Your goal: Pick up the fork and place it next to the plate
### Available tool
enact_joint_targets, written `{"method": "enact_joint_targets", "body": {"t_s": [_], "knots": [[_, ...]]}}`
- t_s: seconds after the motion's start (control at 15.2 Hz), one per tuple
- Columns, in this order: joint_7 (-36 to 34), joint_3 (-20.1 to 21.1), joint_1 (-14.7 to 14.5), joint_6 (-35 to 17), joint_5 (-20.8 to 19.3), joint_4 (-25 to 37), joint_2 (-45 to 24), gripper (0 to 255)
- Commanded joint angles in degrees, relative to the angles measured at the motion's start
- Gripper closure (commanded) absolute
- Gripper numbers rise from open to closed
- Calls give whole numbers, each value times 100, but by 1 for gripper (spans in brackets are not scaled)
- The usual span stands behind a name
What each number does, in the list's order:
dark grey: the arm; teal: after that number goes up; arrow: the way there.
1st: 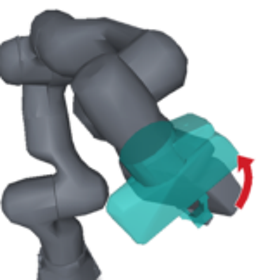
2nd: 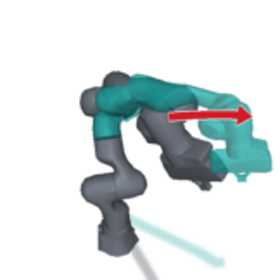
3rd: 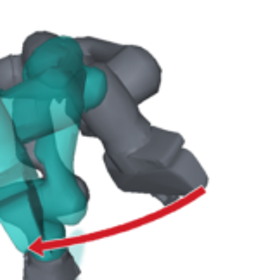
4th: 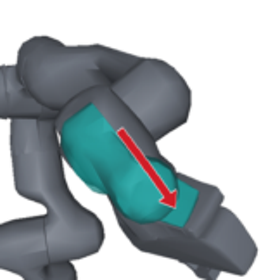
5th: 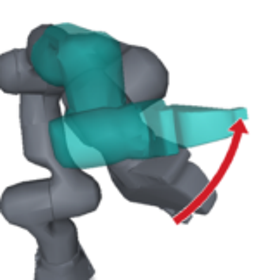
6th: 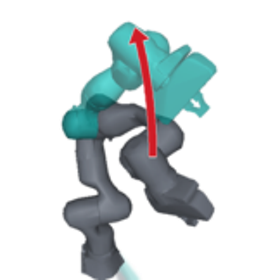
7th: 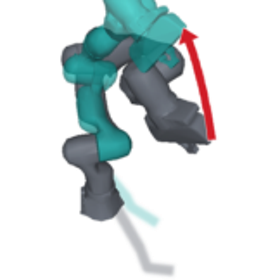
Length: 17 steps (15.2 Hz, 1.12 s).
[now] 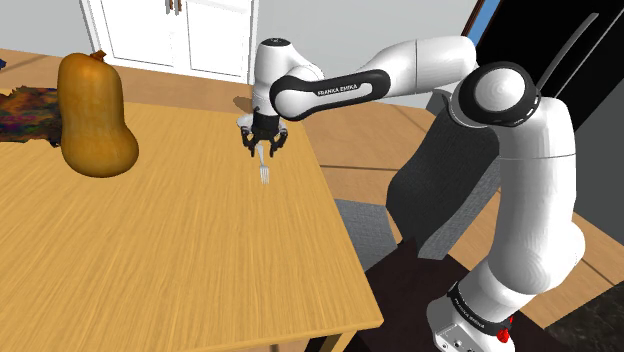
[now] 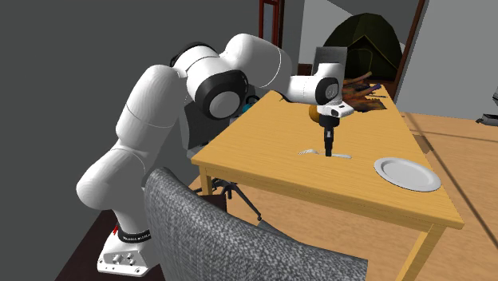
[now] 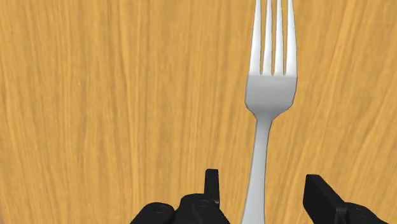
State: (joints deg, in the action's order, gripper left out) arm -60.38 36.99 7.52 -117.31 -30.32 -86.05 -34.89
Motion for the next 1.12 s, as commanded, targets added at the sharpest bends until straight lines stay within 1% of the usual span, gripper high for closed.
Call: {"method": "enact_joint_targets", "body": {"t_s": [0.0,0.26,0.53,1.06], "knots": [[0,0,0,0,0,0,1,0],[0,0,0,-1,0,0,1,0],[131,151,26,510,222,248,312,0],[131,151,26,510,222,248,312,0]]}}
